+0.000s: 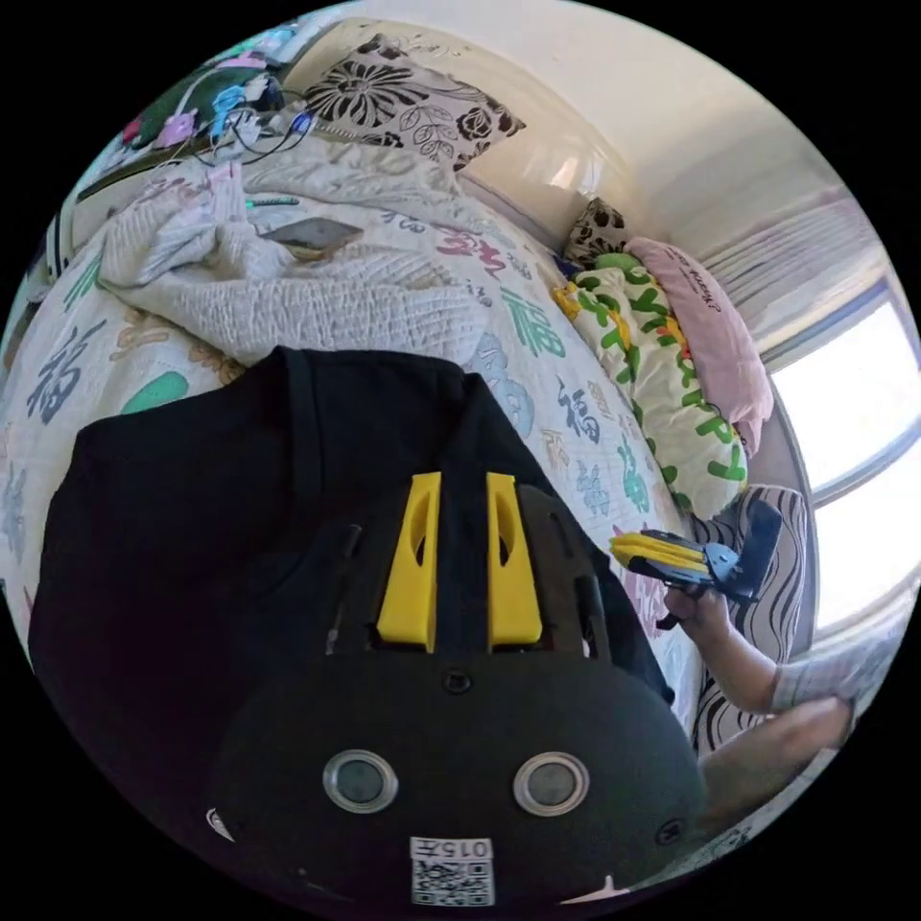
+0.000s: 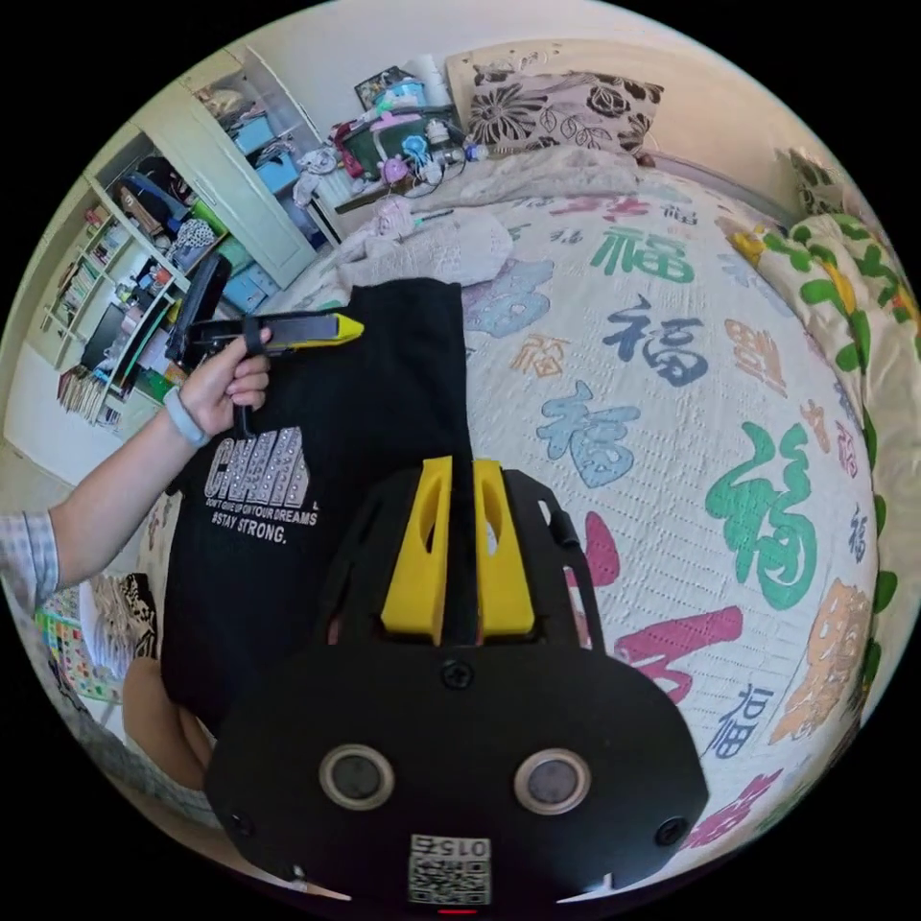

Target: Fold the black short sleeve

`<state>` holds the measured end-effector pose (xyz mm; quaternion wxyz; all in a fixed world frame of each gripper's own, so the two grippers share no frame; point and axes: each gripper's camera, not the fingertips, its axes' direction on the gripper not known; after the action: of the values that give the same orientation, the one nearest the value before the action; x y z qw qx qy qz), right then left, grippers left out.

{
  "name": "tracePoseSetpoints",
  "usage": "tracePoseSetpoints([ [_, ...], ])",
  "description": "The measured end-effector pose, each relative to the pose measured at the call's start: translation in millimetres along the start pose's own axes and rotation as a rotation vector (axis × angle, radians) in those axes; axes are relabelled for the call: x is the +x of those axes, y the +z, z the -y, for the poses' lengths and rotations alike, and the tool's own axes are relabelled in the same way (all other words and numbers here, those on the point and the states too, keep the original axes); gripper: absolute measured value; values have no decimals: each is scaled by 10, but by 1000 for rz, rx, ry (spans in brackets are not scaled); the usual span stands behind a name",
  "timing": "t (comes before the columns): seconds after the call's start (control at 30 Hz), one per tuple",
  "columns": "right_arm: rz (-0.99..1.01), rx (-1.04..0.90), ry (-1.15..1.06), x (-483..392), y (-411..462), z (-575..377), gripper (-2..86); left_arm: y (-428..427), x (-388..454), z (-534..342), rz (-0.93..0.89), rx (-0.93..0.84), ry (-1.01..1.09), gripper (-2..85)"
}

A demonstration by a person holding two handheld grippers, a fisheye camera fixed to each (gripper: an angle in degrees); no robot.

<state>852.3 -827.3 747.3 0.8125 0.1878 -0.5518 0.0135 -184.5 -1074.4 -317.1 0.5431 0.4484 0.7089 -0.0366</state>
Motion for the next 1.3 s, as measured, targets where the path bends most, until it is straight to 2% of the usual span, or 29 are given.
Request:
tracePoseSetpoints([
  [0.07, 36, 42, -104, -323, -97, 23, 75, -283, 106, -315, 6, 31, 33, 83],
  [0.13, 59, -16, -234, -696, -25, 51, 87, -468, 132, -626, 71, 31, 14, 82],
  [0.2, -36, -109, -369, -1111, 237, 65, 82, -567, 74, -935, 151, -12, -29, 70],
  [0.3, -173, -224, -378, -1371, 570, 125, 33, -691, 3, -1183, 136, -26, -70, 11],
  [0.4, -138, -171, -354, -1569, 470, 240, -2, -1052, 70, -1394, 77, 58, -44, -5],
  [0.5, -131, -211, -350, -1735, 546, 302, -5, -1448, 103, -1653, 137, 148, -50, -7],
  [0.63, -143, -255, -353, -1949, 652, 410, 11, -1620, -101, -2015, 160, 53, -136, -3],
  [0.73, -51, -187, -367, -2252, 502, 710, 30, -2212, -224, -2608, -1, 227, -222, 11],
  [0.77, 12, -138, -409, -2436, 449, 864, 35, -2506, -266, -2933, -80, 333, -271, 19],
  [0.8, 72, -104, -465, -2663, 444, 1040, 40, -2813, -282, -3288, -83, 433, -325, 27],
  [0.83, 102, -95, -501, -2793, 463, 1131, 42, -2968, -281, -3471, -52, 477, -354, 33],
  [0.9, 207, -110, -660, -3413, 679, 1501, 54, -3553, -284, -4189, 193, 608, -507, 68],
  [1.0, 300, -165, -819, -4293, 1125, 1885, 64, -4100, -455, -4896, 424, 652, -721, 92],
  [1.17, 398, -377, -851, -5585, 2002, 2369, 77, -4582, -804, -5498, 379, 723, -901, 112],
  [1.23, 337, -440, -870, -5968, 2290, 2479, 92, -4675, -857, -5564, 405, 713, -933, 115],
  [1.3, 207, -452, -866, -6327, 2537, 2561, 120, -4712, -938, -5613, 323, 694, -939, 98],
])
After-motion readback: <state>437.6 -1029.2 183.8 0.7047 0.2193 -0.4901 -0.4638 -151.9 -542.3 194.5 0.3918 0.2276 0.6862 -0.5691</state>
